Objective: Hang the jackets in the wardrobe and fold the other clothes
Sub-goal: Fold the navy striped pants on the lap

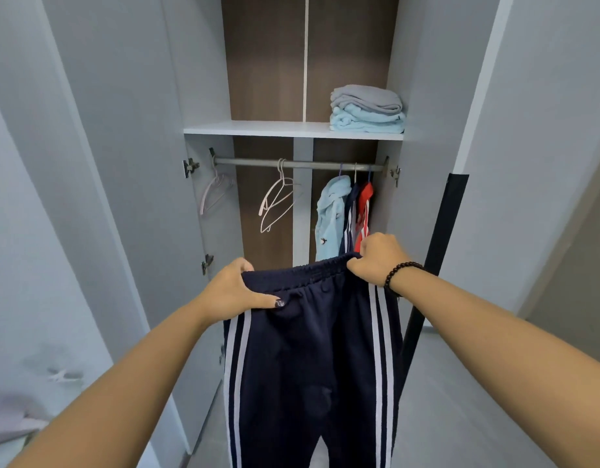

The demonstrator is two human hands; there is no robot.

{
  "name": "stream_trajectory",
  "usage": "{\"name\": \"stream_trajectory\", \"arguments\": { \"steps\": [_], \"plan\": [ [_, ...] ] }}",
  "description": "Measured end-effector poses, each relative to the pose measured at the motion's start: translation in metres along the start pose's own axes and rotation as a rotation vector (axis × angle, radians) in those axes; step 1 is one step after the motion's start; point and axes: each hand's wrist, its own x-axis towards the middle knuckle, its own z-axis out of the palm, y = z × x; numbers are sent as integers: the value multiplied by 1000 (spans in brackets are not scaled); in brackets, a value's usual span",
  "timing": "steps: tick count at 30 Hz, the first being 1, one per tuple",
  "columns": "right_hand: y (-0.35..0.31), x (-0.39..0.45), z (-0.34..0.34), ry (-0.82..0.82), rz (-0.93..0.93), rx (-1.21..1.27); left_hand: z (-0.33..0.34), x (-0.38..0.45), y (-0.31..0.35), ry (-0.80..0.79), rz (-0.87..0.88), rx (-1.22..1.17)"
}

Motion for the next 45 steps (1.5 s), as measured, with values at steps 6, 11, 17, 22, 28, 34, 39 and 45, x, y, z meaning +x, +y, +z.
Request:
{"name": "stream_trajectory", "arguments": {
  "steps": [6,11,17,22,28,34,39,45],
  "plan": [
    [-3,2,37,-70,246,148,34,0,-13,-134,-447,-432],
    [-15,-13,41,-252,416,529,59,-4,-4,-25,-415,-746],
    [-46,-24,26,-229,345,943,70,-6,27,20,-100,-705],
    [-52,-27,-12,-122,264,1047,61,-16,52,21,180,-662],
    [-56,-38,-51,-185,63,992,53,-17,78,128,323,-455],
    [-43,-35,-66,-62,-349,267,27,-14,90,75,199,-715],
    [-51,-35,-70,-40,-470,203,15,-24,100,0,266,-722],
    [-76,-30,-80,-58,-575,-28,8,-35,93,114,314,-671]
  ]
}}
